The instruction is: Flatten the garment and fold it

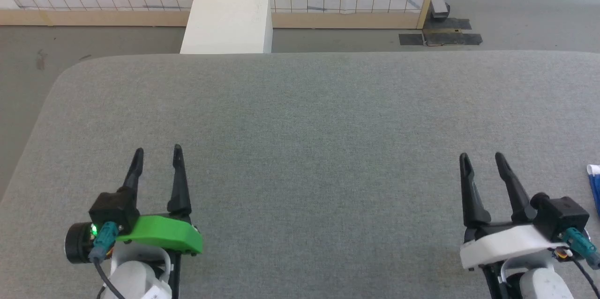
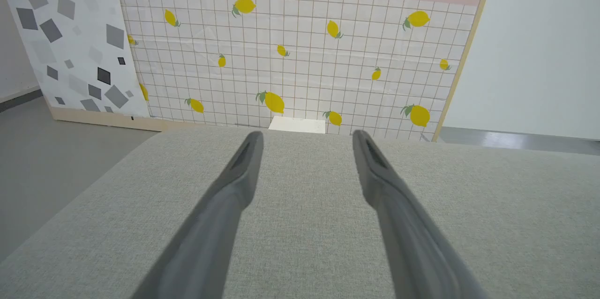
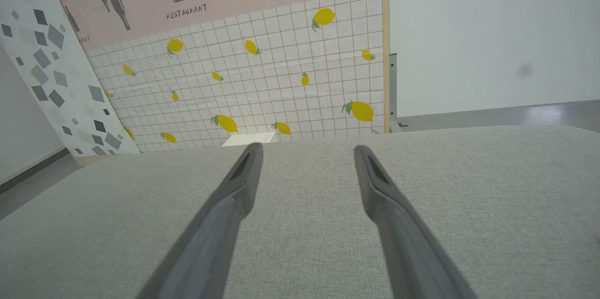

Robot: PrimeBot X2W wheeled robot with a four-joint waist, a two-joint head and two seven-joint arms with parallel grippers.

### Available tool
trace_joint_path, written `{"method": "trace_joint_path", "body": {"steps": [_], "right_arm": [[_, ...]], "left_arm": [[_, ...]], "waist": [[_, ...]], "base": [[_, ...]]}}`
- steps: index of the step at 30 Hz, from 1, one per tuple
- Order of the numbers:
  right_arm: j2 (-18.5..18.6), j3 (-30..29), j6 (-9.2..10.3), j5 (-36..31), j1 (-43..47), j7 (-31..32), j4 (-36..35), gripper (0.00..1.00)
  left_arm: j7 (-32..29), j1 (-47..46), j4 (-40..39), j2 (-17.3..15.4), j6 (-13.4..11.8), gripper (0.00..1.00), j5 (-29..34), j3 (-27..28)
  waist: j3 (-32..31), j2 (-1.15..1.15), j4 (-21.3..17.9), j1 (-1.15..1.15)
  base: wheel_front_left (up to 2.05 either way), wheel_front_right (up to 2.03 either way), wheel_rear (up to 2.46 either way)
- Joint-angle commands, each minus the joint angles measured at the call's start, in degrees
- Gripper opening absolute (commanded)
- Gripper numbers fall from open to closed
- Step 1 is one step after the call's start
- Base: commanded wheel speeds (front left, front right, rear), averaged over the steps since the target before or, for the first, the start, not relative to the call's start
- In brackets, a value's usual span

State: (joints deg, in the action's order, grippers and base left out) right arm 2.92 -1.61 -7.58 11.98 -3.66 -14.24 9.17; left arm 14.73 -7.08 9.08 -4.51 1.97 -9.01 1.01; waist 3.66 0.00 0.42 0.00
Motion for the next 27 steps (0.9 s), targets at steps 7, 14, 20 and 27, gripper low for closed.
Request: {"method": "trace_joint_path", "body": {"steps": [7,14,20,27], "right_arm": [[-0.04,0.74,0.09,-0.2,2.12,-0.66,0.8,1.0],[-0.04,0.8,0.09,-0.05,2.25,-0.72,0.66,1.0],[-0.04,0.57,0.09,0.15,2.42,-0.74,0.15,1.0],[0.0,0.71,0.0,-0.15,1.64,-0.12,0.26,0.0]], "left_arm": [[0.26,0.41,1.85,0.65,1.0,1.0,0.62,-1.17],[0.27,0.98,2.45,1.02,1.13,1.0,0.49,-1.49],[0.27,1.05,3.13,1.23,1.35,1.0,0.11,-1.73],[-0.3,0.76,2.9,0.97,0.98,0.0,0.38,-1.71]], "waist": [[-0.15,0.0,0.11,0.0],[-0.45,0.0,-0.11,0.0],[-0.67,0.0,-0.09,0.0],[-0.73,0.0,-0.1,0.0]], "base": [[0.0,0.0,0.0],[0.0,0.0,0.0],[0.0,0.0,0.0],[0.0,0.0,0.0]]}}
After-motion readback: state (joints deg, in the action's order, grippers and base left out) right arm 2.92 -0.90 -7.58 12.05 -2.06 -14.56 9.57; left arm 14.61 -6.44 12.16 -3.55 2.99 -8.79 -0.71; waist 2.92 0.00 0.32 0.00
